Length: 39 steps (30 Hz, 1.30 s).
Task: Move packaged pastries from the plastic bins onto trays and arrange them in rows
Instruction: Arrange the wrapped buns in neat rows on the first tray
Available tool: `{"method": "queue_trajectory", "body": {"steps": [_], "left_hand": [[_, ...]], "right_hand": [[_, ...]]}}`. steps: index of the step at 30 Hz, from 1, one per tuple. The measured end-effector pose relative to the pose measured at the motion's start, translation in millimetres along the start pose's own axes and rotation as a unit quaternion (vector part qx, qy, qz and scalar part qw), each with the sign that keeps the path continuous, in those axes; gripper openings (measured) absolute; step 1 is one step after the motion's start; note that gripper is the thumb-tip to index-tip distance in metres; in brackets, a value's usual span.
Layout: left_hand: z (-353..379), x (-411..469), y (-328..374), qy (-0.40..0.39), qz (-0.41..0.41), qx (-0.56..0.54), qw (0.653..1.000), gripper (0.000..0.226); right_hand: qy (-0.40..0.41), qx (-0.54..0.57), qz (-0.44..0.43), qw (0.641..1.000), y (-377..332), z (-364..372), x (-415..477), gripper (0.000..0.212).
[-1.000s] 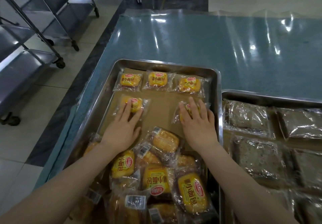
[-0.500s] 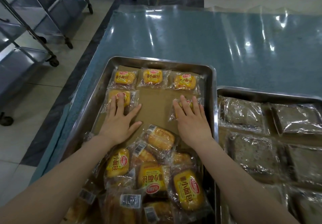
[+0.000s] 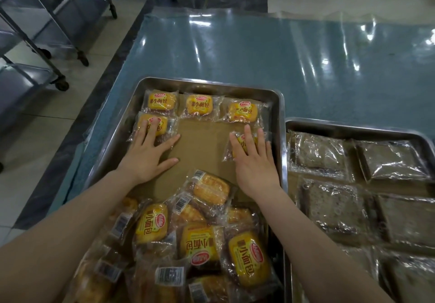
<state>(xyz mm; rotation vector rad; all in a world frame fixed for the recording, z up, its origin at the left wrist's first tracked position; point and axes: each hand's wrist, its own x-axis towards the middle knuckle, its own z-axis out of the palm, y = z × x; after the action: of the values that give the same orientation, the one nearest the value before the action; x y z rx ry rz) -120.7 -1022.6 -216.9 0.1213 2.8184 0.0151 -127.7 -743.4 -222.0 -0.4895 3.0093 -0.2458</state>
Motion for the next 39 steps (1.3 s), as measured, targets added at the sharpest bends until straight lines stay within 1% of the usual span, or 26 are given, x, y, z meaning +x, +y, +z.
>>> {"method": "queue_trajectory", "body": {"steps": [4, 7, 9, 11, 13, 14, 15, 16, 18, 19, 20, 21, 22, 24, 25, 26, 28, 29, 30, 32, 33, 34, 35, 37, 39], "left_hand": [[7.1, -6.7, 6.9, 0.018, -0.003, -0.030, 0.999, 0.071], [9.1, -14.3, 10.5, 0.062, 0.001, -0.037, 0.997, 0.074], [6.8, -22.2, 11.1, 0.096, 0.007, -0.041, 0.995, 0.079], [9.2, -34.3, 11.0, 0.100, 0.003, -0.070, 0.993, 0.080], [16.7, -49.1, 12.2, 0.092, 0.006, -0.094, 0.991, 0.078], [21.7, -55.7, 13.8, 0.094, 0.022, -0.090, 0.991, 0.074], [26.5, -60.8, 15.1, 0.097, 0.044, -0.075, 0.991, 0.067], [30.5, -64.3, 16.3, 0.096, 0.062, -0.057, 0.992, 0.062], [35.4, -66.6, 18.6, 0.088, 0.067, -0.045, 0.993, 0.057], [36.4, -65.6, 18.7, 0.091, 0.062, -0.048, 0.993, 0.057], [36.9, -64.4, 18.8, 0.091, 0.058, -0.052, 0.993, 0.057], [37.2, -63.6, 18.5, 0.087, 0.054, -0.055, 0.993, 0.057], [37.0, -63.2, 18.0, 0.081, 0.052, -0.058, 0.994, 0.057], [37.5, -63.2, 17.4, 0.076, 0.052, -0.066, 0.994, 0.058], [38.0, -63.6, 17.5, 0.075, 0.053, -0.071, 0.993, 0.058], [38.1, -63.8, 17.8, 0.075, 0.053, -0.074, 0.993, 0.058], [38.2, -63.0, 17.5, 0.076, 0.056, -0.078, 0.993, 0.059], [38.3, -62.7, 17.2, 0.076, 0.054, -0.079, 0.993, 0.061], [38.6, -62.3, 16.9, 0.077, 0.050, -0.080, 0.993, 0.063], [39.5, -61.5, 16.7, 0.082, 0.043, -0.079, 0.993, 0.068], [40.2, -61.0, 16.7, 0.083, 0.043, -0.075, 0.993, 0.069], [41.4, -60.3, 16.8, 0.084, 0.043, -0.071, 0.993, 0.070], [42.8, -58.8, 16.8, 0.085, 0.042, -0.068, 0.993, 0.071], [44.7, -55.6, 17.5, 0.082, 0.038, -0.058, 0.994, 0.072], [45.9, -52.7, 18.4, 0.082, 0.033, -0.049, 0.995, 0.073]], "right_hand": [[0.001, -0.008, -0.011, 1.000, -0.3, 0.1, -2.1, 0.074], [0.024, 0.044, -0.001, 0.999, -2.3, -4.8, -3.7, 0.061], [0.062, 0.118, 0.020, 0.991, -5.0, -13.0, -6.5, 0.056], [0.108, 0.176, 0.023, 0.978, -9.7, -19.3, -14.6, 0.049], [0.149, 0.190, 0.009, 0.970, -17.9, -21.7, -24.8, 0.035], [0.156, 0.181, 0.005, 0.971, -23.0, -22.1, -30.0, 0.028], [0.136, 0.178, 0.004, 0.975, -28.8, -23.5, -34.8, 0.025], [0.086, 0.187, 0.000, 0.979, -35.4, -25.4, -39.1, 0.028], [-0.064, 0.200, -0.031, 0.977, -48.2, -28.8, -43.8, 0.053], [-0.118, 0.179, -0.052, 0.975, -53.6, -29.3, -43.8, 0.061], [-0.139, 0.154, -0.066, 0.976, -58.3, -29.7, -42.3, 0.062], [-0.132, 0.146, -0.068, 0.978, -61.8, -30.7, -39.0, 0.055], [-0.119, 0.166, -0.054, 0.977, -64.0, -33.0, -34.1, 0.046], [-0.118, 0.262, 0.006, 0.958, -66.3, -39.2, -19.9, 0.029], [-0.131, 0.303, 0.034, 0.943, -68.3, -42.2, -10.7, 0.025], [-0.143, 0.314, 0.047, 0.937, -70.8, -44.8, -1.4, 0.024], [-0.136, 0.245, 0.040, 0.959, -79.4, -46.5, 14.6, 0.030], [-0.104, 0.198, 0.036, 0.974, -84.8, -45.8, 18.8, 0.034], [-0.054, 0.162, 0.033, 0.985, -90.2, -44.8, 19.8, 0.037], [0.061, 0.123, 0.019, 0.990, -98.4, -41.0, 12.4, 0.037], [0.096, 0.108, 0.012, 0.989, -101.0, -37.5, 5.1, 0.036], [0.101, 0.093, 0.007, 0.990, -102.7, -33.3, -2.8, 0.036], [0.078, 0.079, 0.005, 0.994, -104.3, -28.2, -9.3, 0.037], [-0.013, 0.058, 0.005, 0.998, -106.2, -17.3, -16.4, 0.047], [-0.075, 0.025, -0.033, 0.996, -107.4, -10.1, -15.1, 0.055]]}}
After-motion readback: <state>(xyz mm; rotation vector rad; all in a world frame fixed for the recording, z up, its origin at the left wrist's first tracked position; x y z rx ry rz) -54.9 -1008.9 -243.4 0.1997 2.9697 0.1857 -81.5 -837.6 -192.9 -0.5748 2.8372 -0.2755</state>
